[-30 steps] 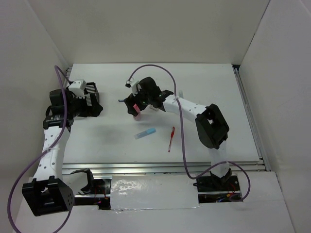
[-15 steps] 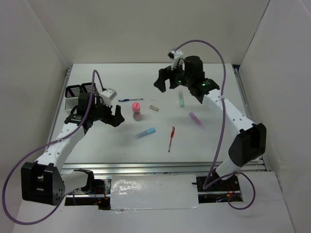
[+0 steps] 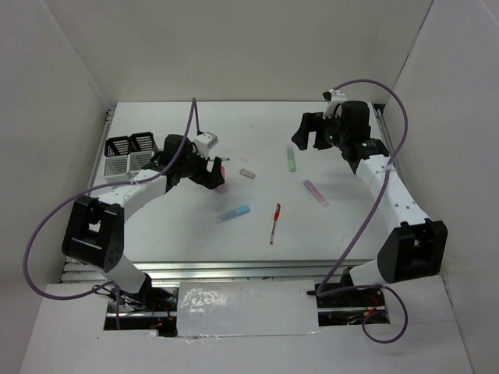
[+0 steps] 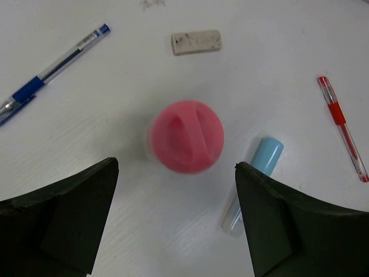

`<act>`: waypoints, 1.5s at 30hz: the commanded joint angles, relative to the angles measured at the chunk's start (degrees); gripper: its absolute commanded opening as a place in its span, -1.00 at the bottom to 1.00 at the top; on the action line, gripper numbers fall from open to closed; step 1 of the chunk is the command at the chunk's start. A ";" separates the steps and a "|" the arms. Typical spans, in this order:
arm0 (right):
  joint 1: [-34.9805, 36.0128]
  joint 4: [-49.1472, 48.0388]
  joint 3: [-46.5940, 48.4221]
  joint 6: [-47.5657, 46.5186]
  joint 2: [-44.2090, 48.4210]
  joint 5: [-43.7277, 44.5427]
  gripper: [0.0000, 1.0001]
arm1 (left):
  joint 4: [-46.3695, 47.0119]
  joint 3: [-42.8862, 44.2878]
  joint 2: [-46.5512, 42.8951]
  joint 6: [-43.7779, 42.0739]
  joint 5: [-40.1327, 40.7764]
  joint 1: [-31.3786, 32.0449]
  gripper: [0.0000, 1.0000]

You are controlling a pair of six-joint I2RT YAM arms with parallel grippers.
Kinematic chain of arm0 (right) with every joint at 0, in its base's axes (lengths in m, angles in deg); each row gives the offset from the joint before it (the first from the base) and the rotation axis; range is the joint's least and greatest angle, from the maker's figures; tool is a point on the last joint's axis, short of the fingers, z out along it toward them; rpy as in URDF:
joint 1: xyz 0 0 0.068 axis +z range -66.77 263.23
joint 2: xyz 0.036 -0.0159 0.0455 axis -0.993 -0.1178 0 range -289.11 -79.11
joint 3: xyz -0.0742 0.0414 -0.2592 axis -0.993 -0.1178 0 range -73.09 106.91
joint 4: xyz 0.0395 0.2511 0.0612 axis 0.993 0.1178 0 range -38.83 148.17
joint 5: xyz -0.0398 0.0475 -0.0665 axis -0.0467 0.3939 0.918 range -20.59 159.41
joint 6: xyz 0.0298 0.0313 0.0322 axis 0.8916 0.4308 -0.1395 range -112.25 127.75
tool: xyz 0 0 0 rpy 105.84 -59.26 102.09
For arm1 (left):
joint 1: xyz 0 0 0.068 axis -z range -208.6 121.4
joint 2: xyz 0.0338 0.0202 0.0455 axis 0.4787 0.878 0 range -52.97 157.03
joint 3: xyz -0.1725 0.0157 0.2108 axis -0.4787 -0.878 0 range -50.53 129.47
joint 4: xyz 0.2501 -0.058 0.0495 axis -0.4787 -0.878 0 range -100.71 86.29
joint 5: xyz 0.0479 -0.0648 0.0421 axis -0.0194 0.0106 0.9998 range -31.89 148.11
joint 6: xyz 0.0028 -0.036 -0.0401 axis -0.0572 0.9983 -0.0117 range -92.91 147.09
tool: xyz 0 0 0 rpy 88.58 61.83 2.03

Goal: Sort the stationery into containers
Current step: Pick up the stationery from the center of the board.

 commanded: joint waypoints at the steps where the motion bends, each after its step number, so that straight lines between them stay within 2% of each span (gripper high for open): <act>1: -0.74 -0.77 -1.40 0.83 3.59 -0.05 1.00 | 5.99 3.63 2.02 1.73 0.42 0.82 0.89; 8: -1.70 -0.16 -1.84 0.21 3.33 -1.46 1.00 | 6.34 6.97 4.83 1.81 0.33 2.40 0.85; 11: -2.05 -0.24 -2.10 0.12 3.24 -1.46 1.00 | 5.90 7.67 5.89 0.94 1.29 3.28 0.77; 15: -2.49 -0.60 -2.80 0.30 3.42 -1.72 1.00 | 5.03 8.02 5.89 0.50 3.05 3.98 0.52; 18: -2.67 -0.77 -3.24 0.47 3.68 -1.63 1.00 | 4.06 8.11 5.80 -1.96 4.11 4.16 0.41; 24: -2.76 -0.77 -4.21 0.47 4.56 -1.55 1.00 | 3.71 7.06 5.10 -1.97 5.16 4.08 0.55; 29: -2.76 -0.95 -4.65 0.65 5.09 -1.11 1.00 | 3.71 7.06 5.89 -1.61 5.78 4.08 0.48; 31: -2.85 -0.77 -4.30 0.48 5.18 -0.84 1.00 | 3.53 7.41 6.15 -1.96 5.78 4.08 0.31; 37: -3.37 -0.68 -4.30 0.39 5.44 -1.02 1.00 | 1.51 8.20 6.68 -2.40 5.61 4.08 0.11; 39: -3.64 -0.68 -4.65 0.30 5.62 -1.19 1.00 | 0.99 8.03 6.59 -2.40 5.26 4.08 -0.03; 43: -3.81 -0.69 -4.65 0.30 5.62 -1.63 1.00 | -0.33 8.73 5.19 -2.32 4.20 3.38 -0.62; 44: -3.81 -0.60 -4.48 0.21 5.53 -1.81 1.00 | -0.77 9.42 4.58 -2.14 3.85 3.11 -0.85; 45: -3.90 -0.51 -4.30 0.12 5.44 -1.98 1.00 | -1.30 9.78 3.88 -1.71 3.67 2.76 -0.90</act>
